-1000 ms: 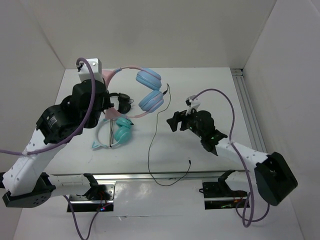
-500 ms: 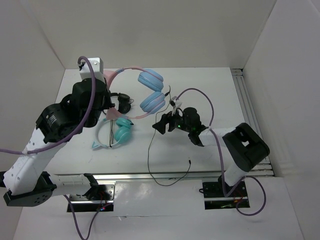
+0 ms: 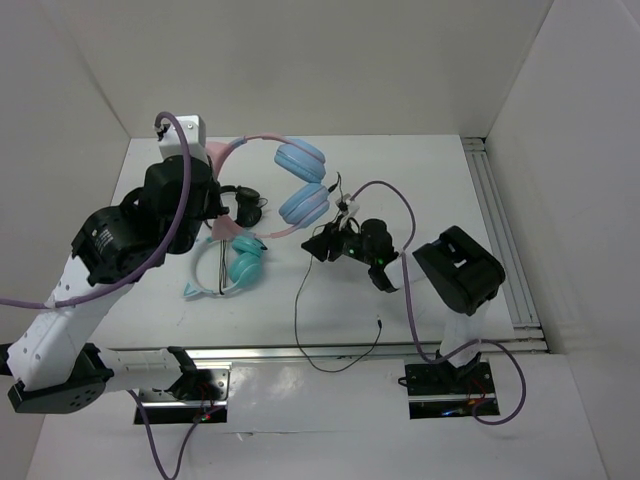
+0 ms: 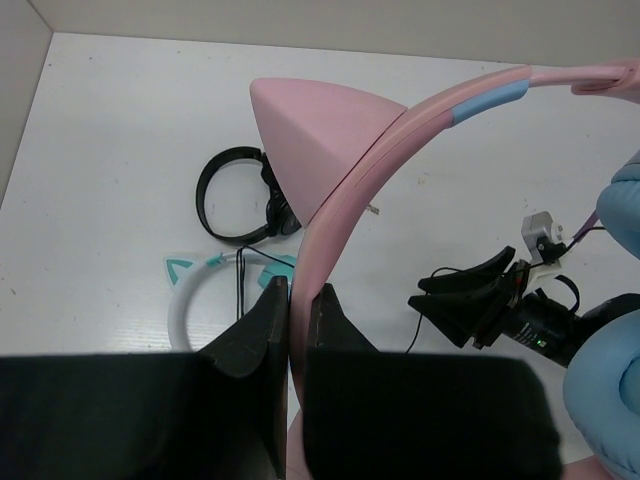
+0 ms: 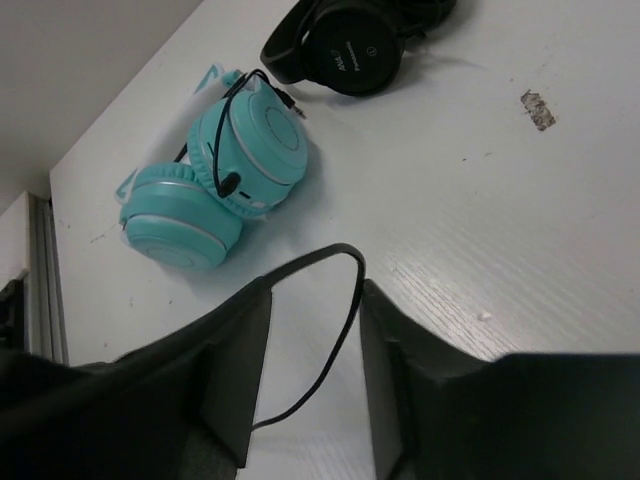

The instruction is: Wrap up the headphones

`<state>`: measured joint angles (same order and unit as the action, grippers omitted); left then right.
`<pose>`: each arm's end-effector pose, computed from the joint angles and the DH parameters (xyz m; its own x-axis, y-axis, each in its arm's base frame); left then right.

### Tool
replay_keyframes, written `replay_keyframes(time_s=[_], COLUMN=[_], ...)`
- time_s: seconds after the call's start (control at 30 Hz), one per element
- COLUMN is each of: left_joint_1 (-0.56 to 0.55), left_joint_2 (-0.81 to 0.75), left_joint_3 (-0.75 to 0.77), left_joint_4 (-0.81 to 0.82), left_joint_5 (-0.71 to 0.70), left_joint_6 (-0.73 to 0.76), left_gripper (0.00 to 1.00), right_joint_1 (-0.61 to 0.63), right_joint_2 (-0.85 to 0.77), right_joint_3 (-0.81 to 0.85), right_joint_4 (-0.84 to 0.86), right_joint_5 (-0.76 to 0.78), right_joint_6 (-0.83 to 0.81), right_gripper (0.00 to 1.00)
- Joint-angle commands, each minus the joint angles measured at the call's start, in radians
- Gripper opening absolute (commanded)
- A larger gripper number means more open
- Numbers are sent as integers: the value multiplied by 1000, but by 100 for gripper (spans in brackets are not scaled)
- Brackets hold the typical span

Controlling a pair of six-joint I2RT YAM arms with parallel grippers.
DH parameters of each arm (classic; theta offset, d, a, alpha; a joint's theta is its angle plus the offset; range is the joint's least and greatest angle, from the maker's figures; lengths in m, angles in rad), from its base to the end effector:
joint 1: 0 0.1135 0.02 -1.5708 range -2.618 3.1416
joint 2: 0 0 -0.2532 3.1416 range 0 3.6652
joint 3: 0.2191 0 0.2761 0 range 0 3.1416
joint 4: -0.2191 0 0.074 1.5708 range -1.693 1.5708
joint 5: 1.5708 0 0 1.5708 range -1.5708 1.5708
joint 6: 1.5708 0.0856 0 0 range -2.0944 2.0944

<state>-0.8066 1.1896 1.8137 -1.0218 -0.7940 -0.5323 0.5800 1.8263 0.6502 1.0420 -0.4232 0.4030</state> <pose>0.2053 -0.1260 0.5028 -0.2569 -0.2462 -0.9346 -0.0920 0.9689 -0.2299 0.3101 0.2452 0.1124 -0.4323 0.1442 -0.8901 -0.7289 0.5251 0.4392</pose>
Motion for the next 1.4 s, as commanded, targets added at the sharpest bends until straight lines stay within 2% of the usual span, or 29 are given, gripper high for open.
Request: replay_keyframes(time_s=[0.0,0.03,0.13,0.23,0.33,0.4,0.43,0.47,0.5,0.53,0.57,0.6,0.63,0.7,0.77,0.87,1.03,1.13,1.2,1.3,1.33,1.37], left_joint_1=[17,17,40,64,99,121,145,159,173,200,210,221,221,209,179,109,-3,-69,-101,-166,-190,-247], left_joint_2=[-19,-19,-19,-19,-19,-19,-10,8,24,53,70,86,106,166,205,286,396,433,406,345,287,257], left_joint_3=[15,6,-4,-14,-14,-14,-25,-25,-34,-43,-44,-56,-76,-105,-171,-233,-287,-341,-387,-436,-448,-462], left_joint_4=[81,81,81,81,81,91,107,133,143,152,164,173,173,161,161,129,120,102,111,195,218,265], left_joint_5=[4,4,4,-5,-16,-25,-25,-10,11,45,141,186,209,196,107,-3,-17,-17,22,185,285,332], left_joint_6=[-60,-60,-60,-60,-60,-60,-35,-12,11,67,102,154,169,179,180,161,219,249,258,350,380,435], left_gripper=[0,0,0,0,0,0,0,0,0,0,0,0,0,0,0,0,0,0,0,0,0,0], right_joint_1=[-3,-3,-3,-3,-14,-14,4,24,44,75,75,75,75,66,66,66,66,113,136,136,136,136], right_joint_2=[59,77,77,38,-72,-161,-220,-357,-427,-496,-628,-691,-747,-896,-996,-1029,-999,-986,-995,-1006,-995,-986], right_joint_3=[5,5,-7,-46,-148,-199,-216,-225,-225,-225,-201,-181,-157,-72,-19,92,239,250,238,226,226,226], right_joint_4=[191,205,216,182,173,83,11,-180,-280,-374,-464,-629,-705,-868,-934,-1040,-1210,-1234,-1220,-1180,-1171,-1171], right_joint_5=[-22,-31,-22,12,104,170,302,404,507,696,774,831,912,964,979,925,822,879,902,893,893,893], right_joint_6=[63,63,63,53,53,43,34,16,5,5,5,-10,-22,-71,-108,-194,-297,-297,-311,-320,-329,-329], right_gripper=[48,38,24,0,0,0,0,0,0,0,0,0,0,0,0,0,0,0,0,0,0,0])
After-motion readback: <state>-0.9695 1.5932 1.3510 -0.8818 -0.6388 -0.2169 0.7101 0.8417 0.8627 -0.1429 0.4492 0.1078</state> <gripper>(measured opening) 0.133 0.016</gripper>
